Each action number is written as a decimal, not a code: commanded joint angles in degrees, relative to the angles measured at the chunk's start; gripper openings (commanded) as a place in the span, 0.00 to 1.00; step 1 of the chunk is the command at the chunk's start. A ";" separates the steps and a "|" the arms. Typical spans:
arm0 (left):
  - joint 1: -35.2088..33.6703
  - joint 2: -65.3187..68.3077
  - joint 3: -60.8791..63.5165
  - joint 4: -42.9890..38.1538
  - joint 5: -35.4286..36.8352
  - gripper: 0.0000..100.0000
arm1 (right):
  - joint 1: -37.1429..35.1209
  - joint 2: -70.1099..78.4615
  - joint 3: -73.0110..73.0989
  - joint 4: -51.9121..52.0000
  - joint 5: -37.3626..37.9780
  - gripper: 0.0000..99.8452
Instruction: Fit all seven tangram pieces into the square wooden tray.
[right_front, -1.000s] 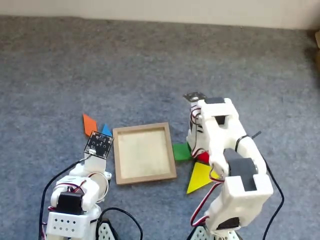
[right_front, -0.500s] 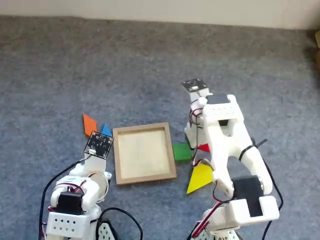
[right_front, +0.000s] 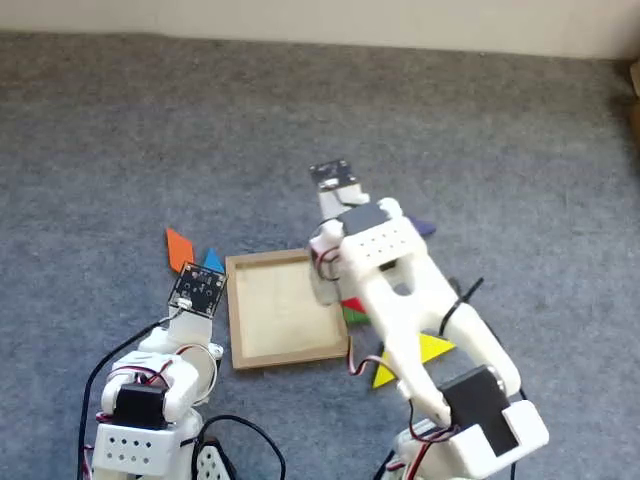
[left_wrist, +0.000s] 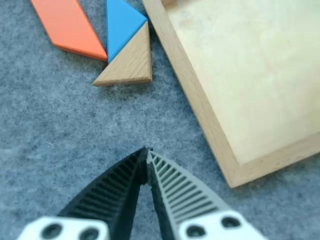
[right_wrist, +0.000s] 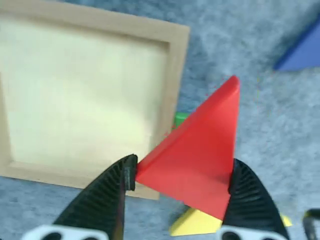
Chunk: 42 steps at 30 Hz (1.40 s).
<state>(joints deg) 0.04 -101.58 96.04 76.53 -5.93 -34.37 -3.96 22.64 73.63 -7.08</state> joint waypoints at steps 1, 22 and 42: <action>-0.40 -3.30 1.10 0.70 0.09 0.01 | -5.41 -3.03 -2.07 -0.84 -8.18 0.16; -0.40 -3.30 1.10 0.70 0.09 0.01 | -8.75 1.80 6.46 -17.54 -22.86 0.16; -0.40 -3.30 1.10 0.70 0.09 0.01 | -11.30 2.33 5.23 -17.45 -26.81 0.34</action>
<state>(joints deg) 0.04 -101.58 96.04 76.53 -5.93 -45.19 -1.32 29.85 56.84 -33.63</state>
